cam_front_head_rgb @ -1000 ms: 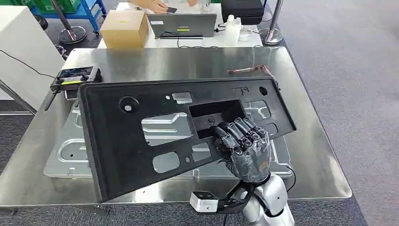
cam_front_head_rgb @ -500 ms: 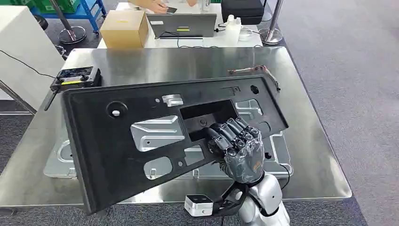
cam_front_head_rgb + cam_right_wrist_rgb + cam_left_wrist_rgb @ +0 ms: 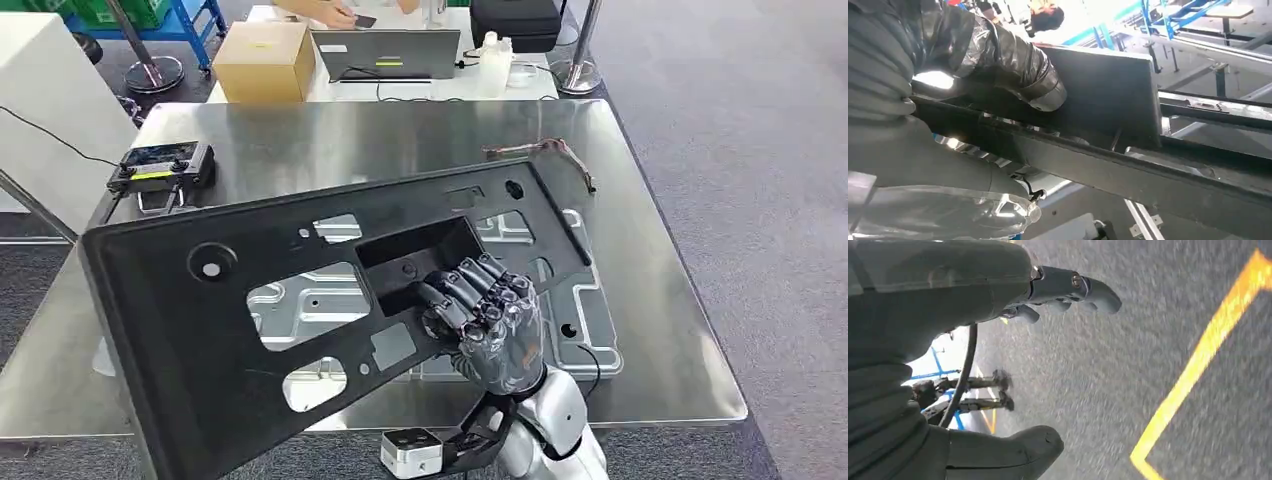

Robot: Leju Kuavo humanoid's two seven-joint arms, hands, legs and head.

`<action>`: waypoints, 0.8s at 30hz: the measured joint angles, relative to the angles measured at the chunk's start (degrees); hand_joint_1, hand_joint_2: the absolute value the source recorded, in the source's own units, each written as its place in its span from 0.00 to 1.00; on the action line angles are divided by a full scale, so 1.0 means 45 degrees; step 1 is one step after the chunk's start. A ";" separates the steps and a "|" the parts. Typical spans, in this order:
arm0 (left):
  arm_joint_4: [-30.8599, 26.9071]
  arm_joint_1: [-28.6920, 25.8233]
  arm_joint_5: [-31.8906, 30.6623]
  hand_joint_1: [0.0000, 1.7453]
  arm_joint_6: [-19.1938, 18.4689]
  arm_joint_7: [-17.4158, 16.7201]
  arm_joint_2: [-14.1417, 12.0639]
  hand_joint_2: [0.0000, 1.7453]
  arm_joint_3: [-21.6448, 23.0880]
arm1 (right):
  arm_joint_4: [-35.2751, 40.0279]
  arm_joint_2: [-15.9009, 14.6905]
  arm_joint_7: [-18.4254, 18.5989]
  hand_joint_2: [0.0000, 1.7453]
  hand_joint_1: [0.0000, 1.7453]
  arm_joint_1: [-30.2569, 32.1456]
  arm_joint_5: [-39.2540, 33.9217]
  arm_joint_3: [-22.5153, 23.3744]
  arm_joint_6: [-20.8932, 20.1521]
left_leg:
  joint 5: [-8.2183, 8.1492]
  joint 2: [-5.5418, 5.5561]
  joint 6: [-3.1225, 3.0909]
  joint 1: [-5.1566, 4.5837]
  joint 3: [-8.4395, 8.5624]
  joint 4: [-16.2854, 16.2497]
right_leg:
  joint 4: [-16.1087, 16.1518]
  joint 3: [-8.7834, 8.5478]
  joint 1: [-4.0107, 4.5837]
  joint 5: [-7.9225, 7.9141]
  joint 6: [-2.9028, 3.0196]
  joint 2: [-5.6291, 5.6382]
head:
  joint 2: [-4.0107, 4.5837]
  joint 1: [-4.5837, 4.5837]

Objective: Take the parts from the cabinet and place them on the table.

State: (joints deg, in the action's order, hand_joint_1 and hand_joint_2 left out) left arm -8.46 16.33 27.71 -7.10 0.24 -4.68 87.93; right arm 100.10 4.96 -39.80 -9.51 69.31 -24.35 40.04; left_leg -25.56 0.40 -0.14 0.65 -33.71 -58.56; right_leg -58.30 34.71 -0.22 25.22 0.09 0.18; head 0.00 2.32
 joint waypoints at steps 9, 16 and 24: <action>0.0000 0.0118 0.0344 0.00 0.0095 0.0127 -0.0306 1.00 -0.0010 | -0.0407 -0.0053 0.0000 1.00 1.00 -0.0337 -0.0330 -0.0354 -0.0004 | 0.0000 -0.0002 0.0001 0.0001 0.0002 0.0000 | -0.0006 0.0001 0.0000 0.0000 0.0000 0.0005 | 0.0000 0.0000; 0.0000 -0.0154 0.0656 0.00 0.1258 -0.0383 -0.0195 1.00 -0.0024 | -0.0655 -0.0145 0.0000 1.00 1.00 -0.0427 -0.0413 -0.0641 0.0000 | 0.0000 -0.0003 0.0001 0.0001 0.0000 0.0000 | -0.0011 0.0001 -0.0001 0.0010 0.0016 0.0000 | 0.0000 0.0000; 0.0000 -0.0266 0.0656 0.00 0.1316 -0.0447 -0.0097 1.00 -0.0024 | -0.0738 -0.0204 0.0000 1.00 1.00 -0.0435 -0.0461 -0.0748 0.0000 | 0.0000 -0.0002 0.0002 0.0000 0.0000 0.0000 | -0.0011 0.0001 -0.0001 0.0011 0.0016 -0.0001 | 0.0000 0.0000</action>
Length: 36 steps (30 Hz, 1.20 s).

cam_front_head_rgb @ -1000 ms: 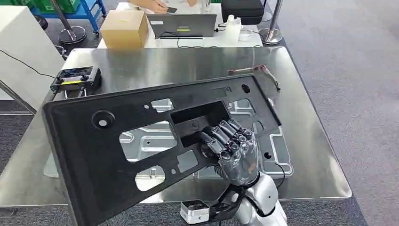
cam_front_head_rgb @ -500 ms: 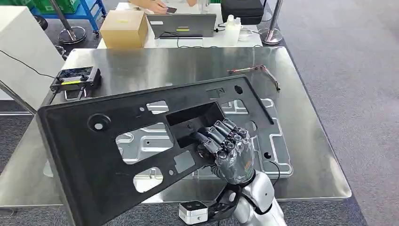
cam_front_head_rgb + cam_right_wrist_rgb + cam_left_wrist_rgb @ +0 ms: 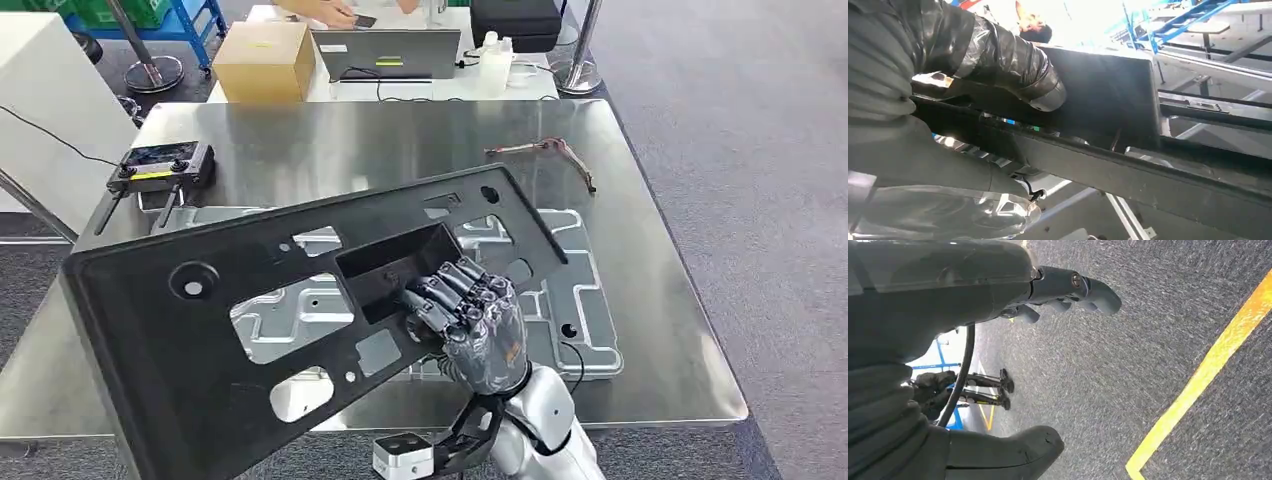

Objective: Take the parts from the cabinet and place them on the table.

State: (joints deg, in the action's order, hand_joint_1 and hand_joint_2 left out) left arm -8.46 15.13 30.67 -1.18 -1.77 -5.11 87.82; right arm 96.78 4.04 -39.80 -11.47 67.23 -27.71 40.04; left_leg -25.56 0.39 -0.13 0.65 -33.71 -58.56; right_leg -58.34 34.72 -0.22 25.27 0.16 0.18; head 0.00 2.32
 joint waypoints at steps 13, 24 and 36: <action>0.0000 -0.0300 0.0529 0.00 -0.0614 -0.0812 0.0102 1.00 -0.0155 | -0.0965 -0.0064 0.0053 1.00 1.00 -0.0354 -0.0249 -0.0515 0.0000 | -0.0010 -0.0001 0.0016 0.0001 0.0006 0.0000 | -0.0009 0.0005 0.0001 0.0005 0.0009 0.0006 | 0.0000 0.0000; 0.0000 0.0078 0.0981 0.00 -0.0179 -0.0359 0.0107 1.00 -0.0160 | -0.3088 0.0301 0.0926 1.00 1.00 -0.1537 0.1213 0.0495 0.0000 | 0.0001 -0.0004 0.0029 0.0000 0.0008 -0.0001 | -0.0018 0.0006 -0.0001 -0.0005 0.0007 0.0001 | 0.0000 0.0000; 0.0000 -0.0147 0.1180 0.00 -0.0495 -0.0408 0.0165 1.00 -0.0155 | -0.5227 0.0457 0.1904 1.00 1.00 -0.2263 0.2293 0.1846 0.0000 | 0.0003 -0.0002 0.0035 0.0000 -0.0004 -0.0002 | -0.0018 0.0014 0.0000 0.0003 0.0010 -0.0003 | 0.0005 0.0000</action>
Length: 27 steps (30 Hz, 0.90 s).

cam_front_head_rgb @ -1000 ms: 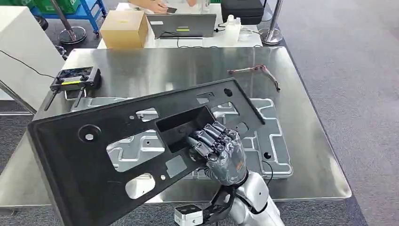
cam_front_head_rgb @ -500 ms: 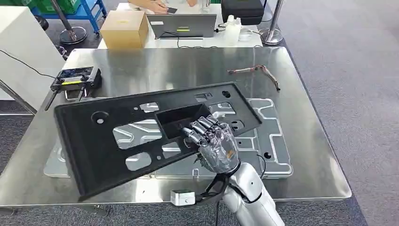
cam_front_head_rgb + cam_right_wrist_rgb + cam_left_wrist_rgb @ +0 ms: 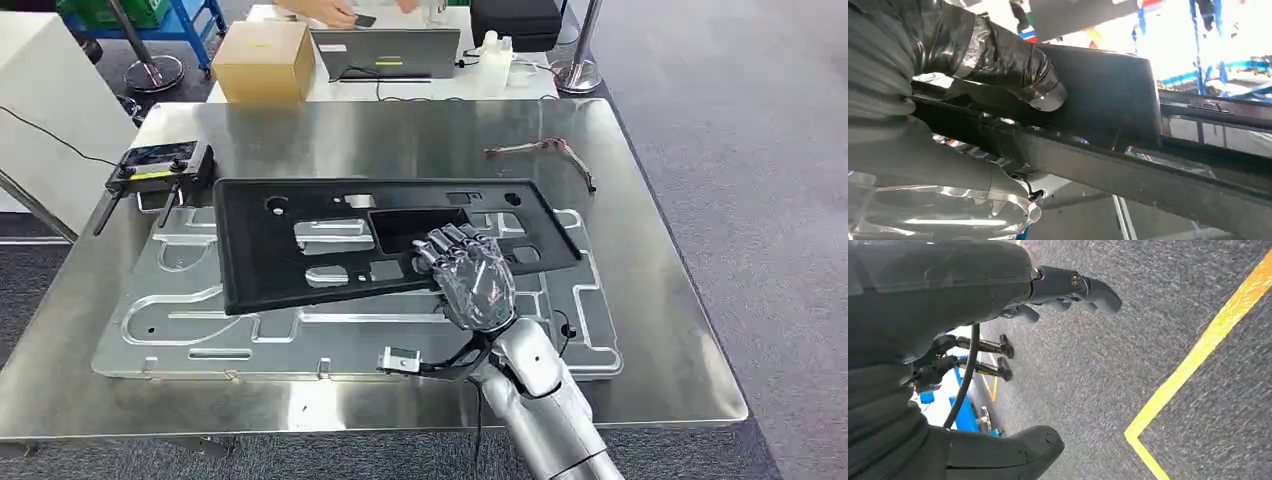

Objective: Take the parts from the cabinet and place them on the table.

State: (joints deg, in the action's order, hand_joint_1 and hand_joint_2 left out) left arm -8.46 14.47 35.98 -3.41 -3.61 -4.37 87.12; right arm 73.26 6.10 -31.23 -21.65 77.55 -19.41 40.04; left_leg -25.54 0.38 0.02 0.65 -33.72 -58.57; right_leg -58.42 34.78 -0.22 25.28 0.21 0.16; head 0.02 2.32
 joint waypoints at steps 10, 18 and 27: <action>0.0000 -0.0002 0.0000 0.00 0.0024 -0.0019 0.0015 1.00 0.0000 | -0.0733 0.0155 0.0000 1.00 1.00 -0.0103 0.0048 0.0412 0.0000 | 0.0000 0.0000 0.0000 0.0000 0.0003 0.0000 | -0.0002 0.0000 0.0000 0.0000 0.0000 0.0000 | -0.0005 0.0000; 0.0000 -0.0003 0.0000 0.00 0.0024 -0.0034 0.0015 1.00 0.0000 | -0.0942 0.0155 0.0024 1.00 1.00 -0.0126 0.0107 0.0451 0.0005 | 0.0000 0.0000 0.0000 0.0000 0.0002 0.0000 | -0.0002 0.0000 0.0000 0.0000 0.0000 0.0001 | 0.0000 0.0000; 0.0000 0.0028 0.0044 0.00 0.0014 -0.0301 0.0019 1.00 0.0000 | -0.1684 0.0155 0.0787 1.00 1.00 -0.0566 0.0359 0.0587 0.0005 | 0.0001 0.0000 0.0000 0.0000 0.0005 0.0000 | -0.0002 0.0000 0.0000 -0.0002 -0.0001 0.0003 | -0.0005 0.0000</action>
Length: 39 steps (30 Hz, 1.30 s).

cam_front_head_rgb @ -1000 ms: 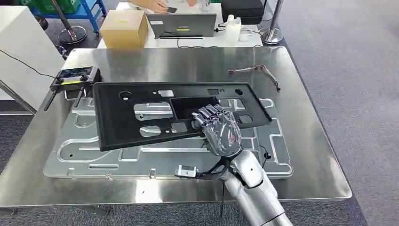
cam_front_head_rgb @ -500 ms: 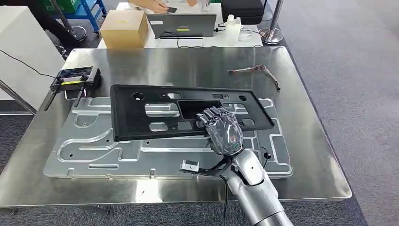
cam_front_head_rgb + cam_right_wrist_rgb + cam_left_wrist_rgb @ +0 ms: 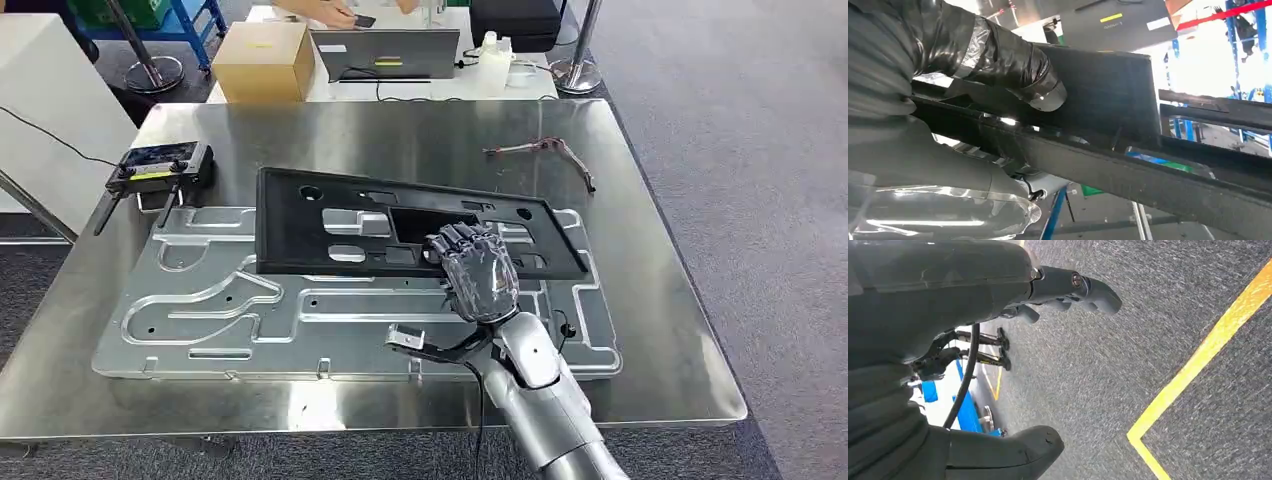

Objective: Take the parts from the cabinet and place them on the table.

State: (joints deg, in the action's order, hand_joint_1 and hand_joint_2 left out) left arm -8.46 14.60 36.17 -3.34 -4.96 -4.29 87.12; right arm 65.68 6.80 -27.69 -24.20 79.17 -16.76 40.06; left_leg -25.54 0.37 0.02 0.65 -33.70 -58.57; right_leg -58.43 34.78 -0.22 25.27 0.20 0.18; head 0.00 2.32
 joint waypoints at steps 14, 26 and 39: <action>0.0000 0.0549 0.0083 0.00 0.0087 0.0097 0.0000 1.00 0.0005 | -0.0856 0.0029 0.0583 1.00 1.00 -0.0611 0.0014 0.0223 0.0000 | 0.0002 0.0001 0.0002 0.0000 -0.0002 -0.0001 | -0.0004 0.0004 0.0000 -0.0001 0.0000 -0.0002 | 0.0000 0.0000; 0.0000 0.0566 0.0097 0.00 0.0078 0.0170 0.0000 1.00 0.0005 | -0.1026 0.0029 0.0632 1.00 1.00 -0.0646 0.0019 0.0223 0.0005 | 0.0002 0.0001 0.0002 0.0000 -0.0002 -0.0001 | -0.0004 0.0005 0.0000 0.0000 0.0000 -0.0002 | 0.0005 0.0000; 0.0000 0.0617 0.0131 0.00 0.0257 0.0330 0.0000 0.00 0.0015 | -0.1030 0.0024 0.0622 1.00 0.00 -0.0671 0.0068 0.0223 0.0005 | 0.0002 -0.0001 0.0002 0.0000 -0.0002 -0.0001 | -0.0003 0.0005 0.0000 0.0000 0.0000 -0.0003 | 0.0000 0.0000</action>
State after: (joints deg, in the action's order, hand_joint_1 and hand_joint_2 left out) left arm -8.46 17.38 36.76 -2.19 -3.48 -4.28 87.19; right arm 61.05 6.91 -24.90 -27.22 79.47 -15.76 40.09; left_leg -25.53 0.37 0.03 0.65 -33.71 -58.58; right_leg -58.45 34.80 -0.22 25.27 0.20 0.16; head 0.00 2.32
